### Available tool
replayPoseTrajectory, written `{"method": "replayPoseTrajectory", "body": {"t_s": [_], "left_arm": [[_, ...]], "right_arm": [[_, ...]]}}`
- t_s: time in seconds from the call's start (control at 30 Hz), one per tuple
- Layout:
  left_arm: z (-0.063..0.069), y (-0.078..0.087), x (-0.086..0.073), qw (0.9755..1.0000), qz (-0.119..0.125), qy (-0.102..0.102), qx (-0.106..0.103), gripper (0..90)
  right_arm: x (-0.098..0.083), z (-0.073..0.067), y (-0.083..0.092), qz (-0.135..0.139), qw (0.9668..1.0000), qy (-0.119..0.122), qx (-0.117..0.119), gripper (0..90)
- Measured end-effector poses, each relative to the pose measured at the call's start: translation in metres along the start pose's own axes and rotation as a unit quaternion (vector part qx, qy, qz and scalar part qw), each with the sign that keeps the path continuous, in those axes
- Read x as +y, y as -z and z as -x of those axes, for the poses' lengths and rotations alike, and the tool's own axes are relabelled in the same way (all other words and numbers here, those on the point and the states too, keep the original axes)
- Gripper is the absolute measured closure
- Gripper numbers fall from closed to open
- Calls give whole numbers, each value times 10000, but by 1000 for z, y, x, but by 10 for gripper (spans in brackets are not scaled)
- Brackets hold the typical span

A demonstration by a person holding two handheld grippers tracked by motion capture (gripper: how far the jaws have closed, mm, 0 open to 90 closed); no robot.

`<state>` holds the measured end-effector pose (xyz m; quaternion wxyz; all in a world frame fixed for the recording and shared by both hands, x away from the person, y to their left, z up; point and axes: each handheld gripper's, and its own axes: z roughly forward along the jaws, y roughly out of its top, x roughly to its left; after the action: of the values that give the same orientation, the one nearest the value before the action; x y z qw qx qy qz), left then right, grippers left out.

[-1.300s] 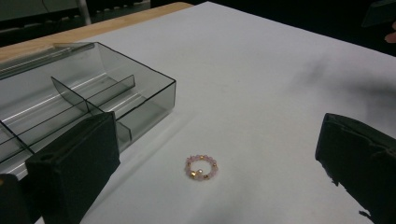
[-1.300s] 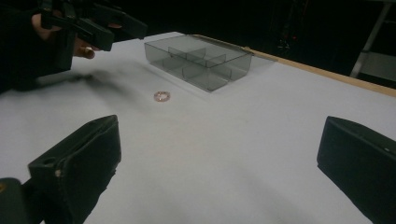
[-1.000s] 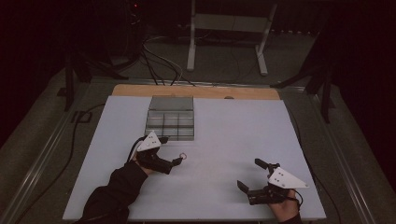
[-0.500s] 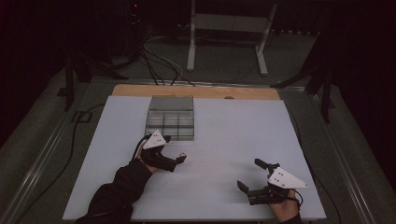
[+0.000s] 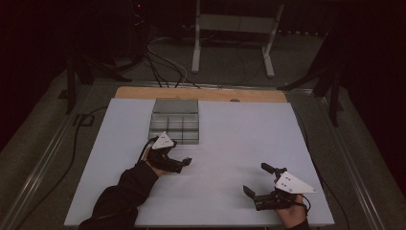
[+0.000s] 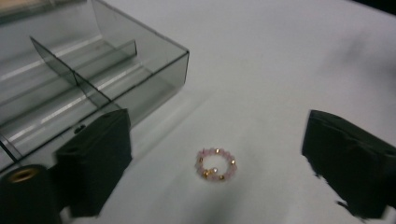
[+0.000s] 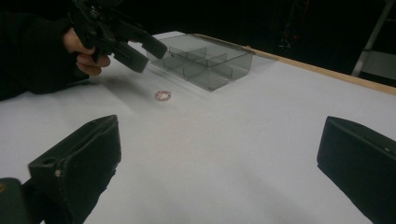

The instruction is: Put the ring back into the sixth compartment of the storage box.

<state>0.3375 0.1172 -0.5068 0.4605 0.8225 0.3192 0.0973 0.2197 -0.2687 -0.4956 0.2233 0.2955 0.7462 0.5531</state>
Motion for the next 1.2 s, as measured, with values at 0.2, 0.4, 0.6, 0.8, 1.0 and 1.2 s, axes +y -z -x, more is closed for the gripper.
{"method": "replayPoseTrajectory", "body": {"t_s": [0.2,0.4,0.6,0.8,1.0,1.2], "left_arm": [[1,-5,0,9998,-168,43,23,204],[-1,-8,0,9995,-287,54,133,324],[0,-11,0,9992,-354,27,156,436],[0,-14,1,9990,-410,9,178,515],[-2,-19,1,9984,-526,37,183,567],[-3,-24,1,9979,-591,101,251,612]], "right_arm": [[0,0,0,-3,10000,0,4,0],[0,0,0,-9,10000,-1,12,0],[0,0,0,-13,10000,-10,16,0],[0,0,0,-8,10000,-22,32,0],[0,0,0,-11,10000,-27,39,0],[0,0,0,-6,10000,-23,38,0]]}}
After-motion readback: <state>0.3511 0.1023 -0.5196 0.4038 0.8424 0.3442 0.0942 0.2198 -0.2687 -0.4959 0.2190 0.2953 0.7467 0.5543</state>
